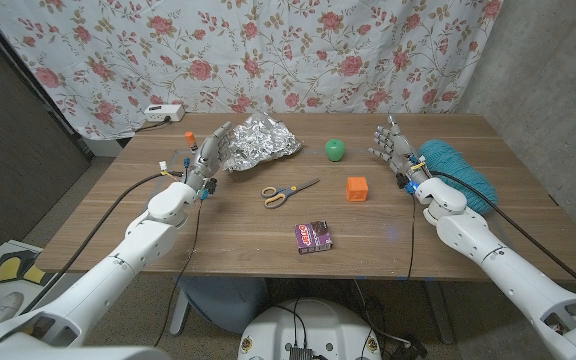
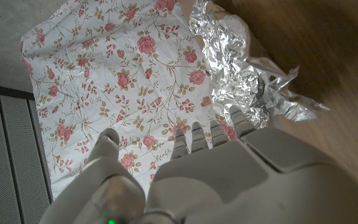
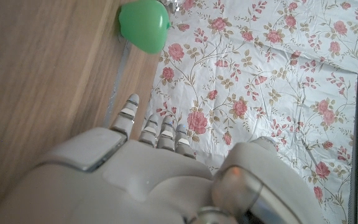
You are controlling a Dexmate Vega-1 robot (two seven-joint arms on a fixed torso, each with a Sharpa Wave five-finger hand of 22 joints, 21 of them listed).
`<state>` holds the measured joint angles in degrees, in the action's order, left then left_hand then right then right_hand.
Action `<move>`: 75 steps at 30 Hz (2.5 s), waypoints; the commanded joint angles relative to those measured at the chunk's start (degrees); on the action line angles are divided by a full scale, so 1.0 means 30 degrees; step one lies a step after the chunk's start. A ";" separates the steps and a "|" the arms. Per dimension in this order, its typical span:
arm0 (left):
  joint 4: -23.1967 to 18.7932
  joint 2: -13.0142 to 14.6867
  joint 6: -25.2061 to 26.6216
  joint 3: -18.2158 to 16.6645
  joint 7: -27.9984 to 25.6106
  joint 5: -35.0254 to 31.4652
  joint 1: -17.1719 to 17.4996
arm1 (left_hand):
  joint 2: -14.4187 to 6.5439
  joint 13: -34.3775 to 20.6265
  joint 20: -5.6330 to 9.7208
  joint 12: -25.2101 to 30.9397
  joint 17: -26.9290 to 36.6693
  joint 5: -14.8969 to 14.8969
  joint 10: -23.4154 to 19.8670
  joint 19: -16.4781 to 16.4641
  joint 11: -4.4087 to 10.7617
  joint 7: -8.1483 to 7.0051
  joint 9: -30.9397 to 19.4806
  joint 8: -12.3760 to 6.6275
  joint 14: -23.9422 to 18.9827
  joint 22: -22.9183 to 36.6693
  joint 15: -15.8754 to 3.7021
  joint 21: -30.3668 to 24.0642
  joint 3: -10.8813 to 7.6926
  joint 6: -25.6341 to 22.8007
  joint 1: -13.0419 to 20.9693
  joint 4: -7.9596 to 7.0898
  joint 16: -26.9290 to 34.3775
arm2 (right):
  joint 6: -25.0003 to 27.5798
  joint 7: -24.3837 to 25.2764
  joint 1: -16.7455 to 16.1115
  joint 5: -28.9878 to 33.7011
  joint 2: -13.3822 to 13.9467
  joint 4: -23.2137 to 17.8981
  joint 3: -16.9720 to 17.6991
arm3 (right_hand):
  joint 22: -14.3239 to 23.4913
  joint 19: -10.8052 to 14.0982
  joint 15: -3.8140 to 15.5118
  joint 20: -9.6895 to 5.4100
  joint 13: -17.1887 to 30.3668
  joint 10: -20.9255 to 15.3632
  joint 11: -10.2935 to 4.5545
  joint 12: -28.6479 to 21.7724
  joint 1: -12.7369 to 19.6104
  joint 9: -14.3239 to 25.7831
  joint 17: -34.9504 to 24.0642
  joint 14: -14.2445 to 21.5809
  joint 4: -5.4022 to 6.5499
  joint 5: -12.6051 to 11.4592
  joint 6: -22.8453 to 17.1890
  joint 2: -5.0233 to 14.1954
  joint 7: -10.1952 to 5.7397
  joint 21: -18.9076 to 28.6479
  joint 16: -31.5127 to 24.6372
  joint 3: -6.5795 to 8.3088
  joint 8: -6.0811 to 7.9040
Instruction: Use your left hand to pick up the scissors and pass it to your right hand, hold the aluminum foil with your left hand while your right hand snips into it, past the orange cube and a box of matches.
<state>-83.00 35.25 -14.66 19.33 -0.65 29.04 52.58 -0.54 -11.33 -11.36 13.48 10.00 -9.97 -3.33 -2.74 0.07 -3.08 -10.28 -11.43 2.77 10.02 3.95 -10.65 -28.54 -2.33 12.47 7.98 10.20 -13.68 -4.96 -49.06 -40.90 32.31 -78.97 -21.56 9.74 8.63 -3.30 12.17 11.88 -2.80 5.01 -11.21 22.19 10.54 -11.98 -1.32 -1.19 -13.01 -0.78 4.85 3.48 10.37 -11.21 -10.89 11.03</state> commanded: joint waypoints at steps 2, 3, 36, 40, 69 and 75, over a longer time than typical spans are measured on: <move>-0.0282 -0.0178 -0.0489 0.0172 -0.1076 -0.2438 0.0129 | -0.0038 -0.0018 0.0309 0.0604 0.0060 -0.0013 -0.2147 -0.0166 0.0651 -0.0172 -0.0045 -0.0462 -0.0421 0.0035 -0.0774 -0.0184 0.0005 -0.2000 0.0493 0.0234 0.0260 | 0.0318 0.0192 -0.0106 0.0927 0.0970 -0.0863 -0.0090 | 0.0041 -0.0157 -0.0044 0.0025 0.0022 0.0141 0.0210 0.0057 0.0223 0.0049 -0.0059 -0.0213 -0.0132 0.0104 0.0026 -0.0001 0.0148 -0.0053 -0.0004 -0.0036 0.0012; -0.0312 -0.0190 -0.0424 0.0170 -0.1176 -0.2584 0.0154 | -0.0030 -0.0012 0.0392 0.0560 0.0059 -0.0009 -0.2107 -0.0091 0.0695 -0.0184 -0.0045 -0.0439 -0.0310 0.0035 -0.0791 -0.0153 0.0002 -0.2037 0.0536 0.0254 0.0212 | 0.0372 0.0228 -0.0138 0.0839 0.0953 -0.0900 -0.0048 | 0.0041 -0.0170 -0.0046 0.0023 0.0021 0.0157 0.0218 0.0059 0.0235 0.0049 -0.0059 -0.0231 -0.0139 0.0107 0.0035 0.0002 0.0160 -0.0053 -0.0002 -0.0030 0.0009; -0.3551 0.0855 0.2602 0.0123 -0.3107 -0.9958 0.0671 | 0.0694 -0.0283 0.0173 0.0905 0.0112 -0.0043 -0.4984 0.0200 0.1581 -0.0742 -0.0070 0.0260 -0.0892 0.0053 -0.0744 -0.0150 -0.0280 -0.0944 0.2806 0.0570 0.0477 | 0.0468 -0.0186 0.0263 0.1123 0.1170 -0.0549 -0.0104 | 0.0032 -0.0548 -0.0485 0.0015 0.0010 0.0832 0.0366 0.0123 0.0579 0.0051 -0.0060 -0.1041 -0.0380 0.0236 0.0632 0.0102 0.0167 -0.0010 0.0084 0.0157 -0.0130; -0.3737 0.0823 0.3105 0.0195 -0.3065 -1.0626 0.0624 | 0.0763 -0.0333 0.0061 0.0860 0.0119 -0.0043 -0.4949 0.0277 0.1649 -0.0495 -0.0074 0.0120 -0.0890 0.0060 -0.0688 -0.0129 -0.0243 -0.1227 0.2847 0.0531 0.0469 | 0.0522 -0.0283 0.0422 0.1190 0.1159 -0.0417 -0.0186 | 0.0032 -0.0597 -0.0485 0.0017 0.0009 0.0907 0.0370 0.0129 0.0588 0.0051 -0.0063 -0.1066 -0.0392 0.0246 0.0665 0.0103 0.0187 -0.0014 0.0068 0.0164 -0.0130; -0.5329 0.0725 0.4716 0.0921 -0.3570 -1.6106 0.0703 | 0.0988 -0.0699 -0.0223 0.1199 0.0144 -0.0107 -0.6580 0.0205 0.2007 -0.1009 -0.0083 -0.0121 -0.1708 0.0084 -0.0881 -0.0218 -0.0155 -0.2383 0.3605 0.0456 0.0670 | -0.1179 -0.0142 -0.0166 0.1482 0.0891 -0.0357 0.0115 | 0.0047 -0.0559 -0.0143 0.0002 -0.0017 0.0487 0.0173 -0.0195 0.0854 0.0050 -0.0067 -0.0277 -0.0600 0.0350 0.0499 0.0195 -0.0031 0.0149 -0.0403 0.0340 0.0058; -0.5678 0.0865 0.5268 0.1082 -0.3142 -1.6916 0.0618 | 0.0996 -0.0726 -0.0218 0.1181 0.0140 -0.0122 -0.6632 0.0057 0.2018 -0.1013 -0.0085 -0.0110 -0.1861 0.0087 -0.0934 -0.0271 -0.0170 -0.2410 0.3732 0.0470 0.0703 | -0.1611 0.0214 -0.0325 0.2097 0.0861 -0.0600 0.0021 | 0.0049 -0.0468 0.0043 -0.0003 -0.0020 0.0462 0.0179 -0.0205 0.0934 0.0050 -0.0061 -0.0416 -0.0657 0.0366 0.0441 0.0210 -0.0060 0.0182 -0.0352 0.0383 0.0077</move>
<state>-97.88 37.38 -1.31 21.49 -10.80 -16.38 54.58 2.48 -13.20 -11.89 16.75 10.27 -9.97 -22.64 -2.25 5.83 -5.93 -10.26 -11.46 -2.28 10.00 1.02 -11.22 -29.06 -9.20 23.02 9.63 12.04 -15.97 -5.84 -49.11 -36.85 35.22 -79.68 -21.32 9.73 6.61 -3.57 11.98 11.69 -0.98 5.39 -11.47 24.30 10.52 -11.98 -2.59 -2.70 -12.13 0.94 5.45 3.16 10.61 -11.94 -9.70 11.04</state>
